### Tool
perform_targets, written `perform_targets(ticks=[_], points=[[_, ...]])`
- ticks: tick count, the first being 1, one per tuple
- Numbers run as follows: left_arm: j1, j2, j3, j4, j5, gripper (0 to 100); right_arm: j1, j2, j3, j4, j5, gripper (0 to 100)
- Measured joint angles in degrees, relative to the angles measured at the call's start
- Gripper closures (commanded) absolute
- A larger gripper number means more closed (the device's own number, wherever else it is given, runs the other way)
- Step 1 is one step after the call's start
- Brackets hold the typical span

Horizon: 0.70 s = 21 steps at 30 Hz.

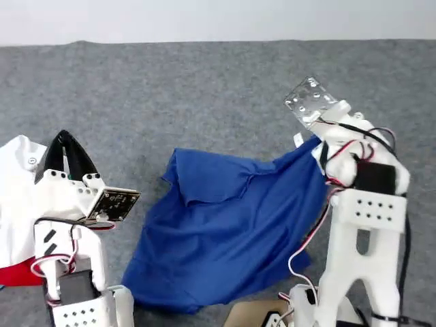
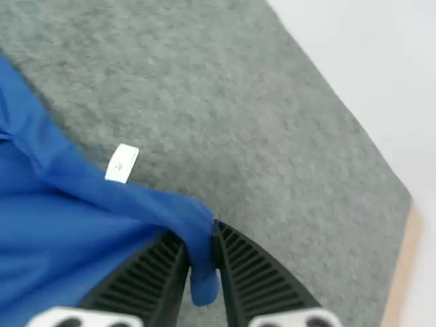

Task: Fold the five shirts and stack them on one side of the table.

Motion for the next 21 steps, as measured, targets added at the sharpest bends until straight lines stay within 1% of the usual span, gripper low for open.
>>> perform_targets(ticks=[6, 9, 11, 14, 16, 18, 21], points=[[1.8, 2.5, 0.4, 0.2, 0.2, 100, -2.4, 3.2, 2.1, -0.1, -0.8, 98.8], [2.0, 8.6, -2.4, 1.5, 3.2, 100, -3.5, 3.5, 4.2, -0.1, -1.4, 98.8], [2.0, 14.3, -7.4, 4.7, 6.2, 100, -4.1, 3.7, 5.1, -0.2, -1.8, 98.8], [2.8, 24.3, -18.7, 14.0, 12.1, 100, -4.5, 3.9, 5.6, -0.5, -2.0, 98.8], [5.1, 31.2, -27.5, 22.6, 15.7, 100, -4.6, 3.9, 5.6, -0.6, -2.1, 98.8], [8.6, 38.2, -35.8, 32.4, 18.4, 100, -4.7, 3.9, 5.7, -0.6, -2.3, 98.8], [16.0, 48.5, -46.0, 45.3, 20.5, 99, -4.7, 3.9, 5.7, -0.6, -3.7, 98.8]])
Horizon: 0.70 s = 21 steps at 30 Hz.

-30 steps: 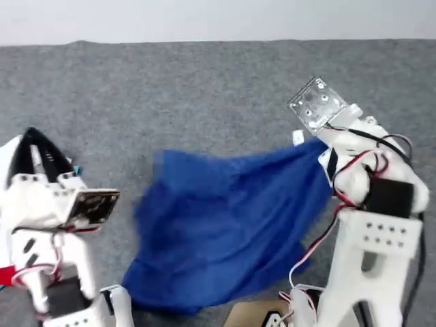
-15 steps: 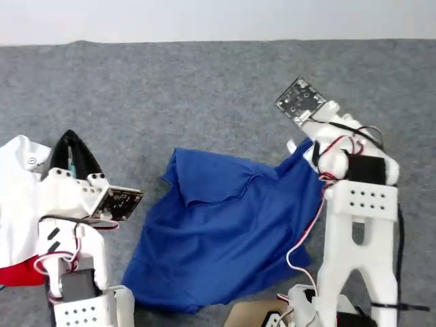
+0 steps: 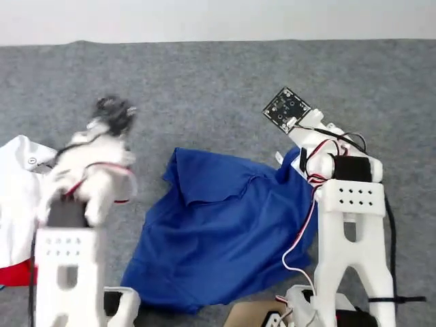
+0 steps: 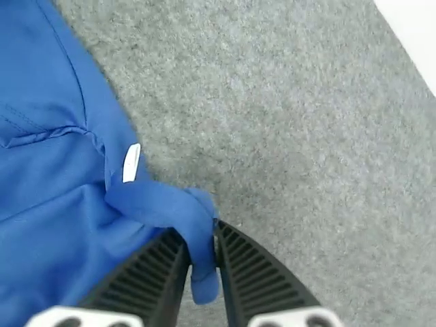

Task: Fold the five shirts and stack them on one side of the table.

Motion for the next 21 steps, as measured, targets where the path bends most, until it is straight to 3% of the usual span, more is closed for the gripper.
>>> perform_targets(ticks=[3, 7, 12, 21], points=[[6.9, 10.3, -6.4, 7.5, 0.6, 99, 0.1, 0.0, 0.4, 0.0, -0.6, 98.8], [12.0, 23.9, -12.4, 10.5, 0.7, 93, 0.1, 0.1, 0.7, 0.0, -0.8, 98.8], [13.4, 41.1, -21.2, 15.9, 0.7, 82, 0.1, 0.1, 0.7, 0.0, -0.8, 98.8], [14.7, 63.2, -41.6, 32.0, -3.1, 81, 0.1, 0.1, 0.7, 0.0, -0.9, 98.8]])
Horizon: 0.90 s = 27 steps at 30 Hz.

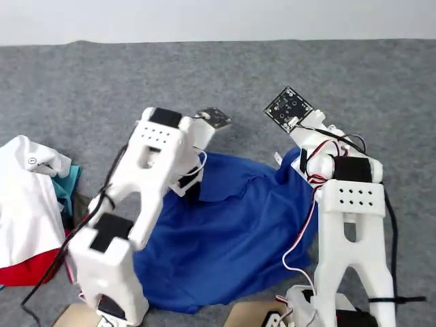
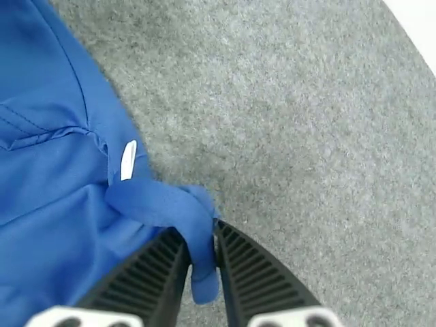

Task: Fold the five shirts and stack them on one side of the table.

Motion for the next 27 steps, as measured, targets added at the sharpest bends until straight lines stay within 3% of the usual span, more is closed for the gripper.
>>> perform_targets(ticks=[23, 27], points=[[0.6, 20.7, -15.7, -0.4, -0.9, 81, 0.0, 0.0, 0.0, 0.0, 0.0, 98.8], [0.6, 22.6, -17.1, -0.1, -1.0, 88, 0.1, 0.0, 0.0, 0.0, 0.0, 98.8]])
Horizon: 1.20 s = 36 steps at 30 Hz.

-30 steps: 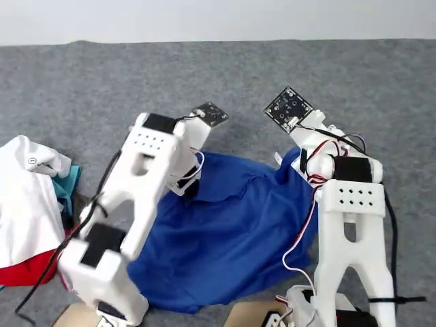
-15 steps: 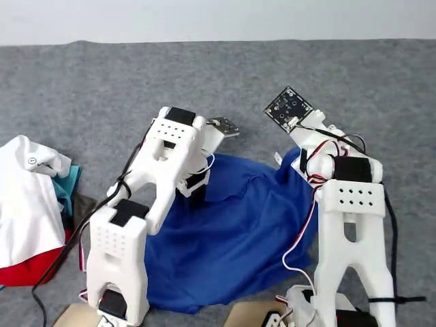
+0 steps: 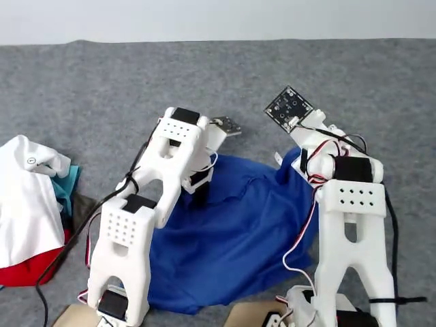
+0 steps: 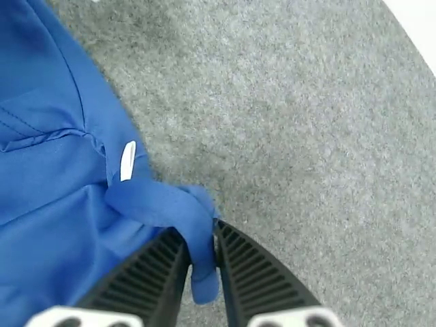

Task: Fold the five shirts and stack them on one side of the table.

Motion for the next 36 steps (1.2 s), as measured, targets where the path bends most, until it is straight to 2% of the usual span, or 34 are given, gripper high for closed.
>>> perform_targets(ticks=[4, 9, 14, 23, 27, 32, 36], points=[[0.4, -0.3, -0.2, 0.3, -0.2, 100, 0.0, 0.0, 0.0, 0.0, 0.0, 98.8], [0.9, -1.4, -2.7, 1.7, 0.0, 99, 0.0, 0.0, 0.0, 0.0, 0.0, 98.8], [0.6, -7.9, -4.7, 2.4, 0.0, 99, 0.8, 0.0, -1.1, 0.0, 0.0, 98.8], [-1.1, -27.8, -4.7, 2.4, -0.1, 100, 3.5, -5.2, -8.8, 0.0, 0.0, 98.8], [-2.6, -40.4, -6.2, 2.6, 3.0, 99, 4.3, -11.7, -11.3, 0.0, 0.2, 98.8], [-5.3, -54.6, -14.7, 2.8, 4.0, 99, 7.4, -21.0, -11.8, 0.0, 0.6, 98.8], [-5.5, -59.8, -25.1, 2.9, 4.0, 99, 10.6, -27.6, -11.8, 0.0, 0.6, 98.8]])
